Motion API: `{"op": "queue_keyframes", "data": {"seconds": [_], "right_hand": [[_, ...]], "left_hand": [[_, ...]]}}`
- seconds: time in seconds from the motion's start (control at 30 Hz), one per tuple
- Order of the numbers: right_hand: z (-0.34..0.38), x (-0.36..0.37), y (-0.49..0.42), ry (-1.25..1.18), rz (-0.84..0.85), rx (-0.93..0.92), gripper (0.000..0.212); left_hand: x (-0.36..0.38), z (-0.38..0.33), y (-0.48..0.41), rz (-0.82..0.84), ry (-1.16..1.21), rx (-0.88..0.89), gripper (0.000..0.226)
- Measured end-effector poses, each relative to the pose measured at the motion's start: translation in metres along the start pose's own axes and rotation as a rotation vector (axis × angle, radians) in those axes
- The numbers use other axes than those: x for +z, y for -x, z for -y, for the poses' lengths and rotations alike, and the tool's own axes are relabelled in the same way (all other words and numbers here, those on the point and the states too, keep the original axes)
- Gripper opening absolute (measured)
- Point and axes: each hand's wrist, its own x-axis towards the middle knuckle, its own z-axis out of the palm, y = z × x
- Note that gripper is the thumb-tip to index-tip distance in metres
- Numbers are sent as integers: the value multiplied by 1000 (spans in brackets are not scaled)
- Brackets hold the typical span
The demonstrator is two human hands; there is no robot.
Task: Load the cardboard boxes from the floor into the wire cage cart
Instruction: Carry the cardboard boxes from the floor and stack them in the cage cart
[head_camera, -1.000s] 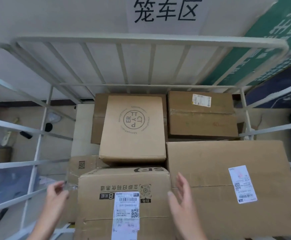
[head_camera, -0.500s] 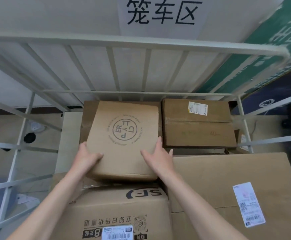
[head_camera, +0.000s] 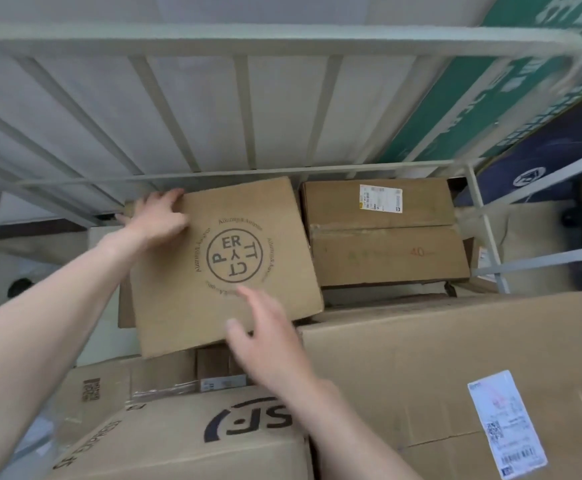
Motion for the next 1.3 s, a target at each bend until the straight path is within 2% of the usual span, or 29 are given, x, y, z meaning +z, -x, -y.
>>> {"op": "queue_keyframes", "data": {"seconds": [0.1, 0.2, 0.3, 0.4, 0.5, 0.57, 0.63, 0.7, 0.8, 0.87, 0.93, 1.0, 1.1, 1.13, 1.2, 1.3], "right_hand": [[-26, -43, -33, 100, -187, 43, 65], [-57, -67, -64, 216, -102, 232, 89], [-76, -71, -82, 118, -21, 386, 102], [-78, -68, -91, 100, 9, 366, 93], [-73, -50, -94, 179, 123, 326, 84], [-66, -37, -94, 333, 248, 337, 85], [-62, -32, -92, 460, 388, 343, 77], [-60, -36, -90, 514, 444, 349, 68], [-56, -48, -90, 579, 439, 393, 69], [-58, -52, -91, 574, 431, 419, 53], [-60, -55, -90, 556, 428, 446, 51], [-63, -57, -90, 543, 417, 456, 66], [-54, -57, -92, 493, 272, 505, 120], [-50, -57, -92, 510, 231, 514, 130], [-41, -51, -86, 590, 176, 479, 125], [-21, -52, -70, 626, -3, 306, 93]], "left_hand": [[22, 9, -1, -16, -35, 15, 78], [28, 17, -1, -88, 2, 56, 73], [31, 19, 6, -148, 18, 61, 78], [37, 27, 23, -318, 162, -120, 92], [32, 56, 41, -297, 484, -328, 110], [29, 80, 55, -213, 494, -311, 112], [28, 97, 66, -122, 404, -264, 107], [29, 104, 71, -82, 371, -243, 103], [29, 105, 75, -81, 386, -242, 97], [30, 104, 76, -83, 406, -236, 94], [32, 99, 79, -78, 418, -234, 93], [37, 96, 82, -60, 446, -216, 94], [43, 89, 86, -36, 478, -196, 95], [43, 88, 86, -22, 491, -197, 95], [44, 88, 87, 18, 526, -187, 97], [35, 88, 95, 82, 626, -273, 100]]}}
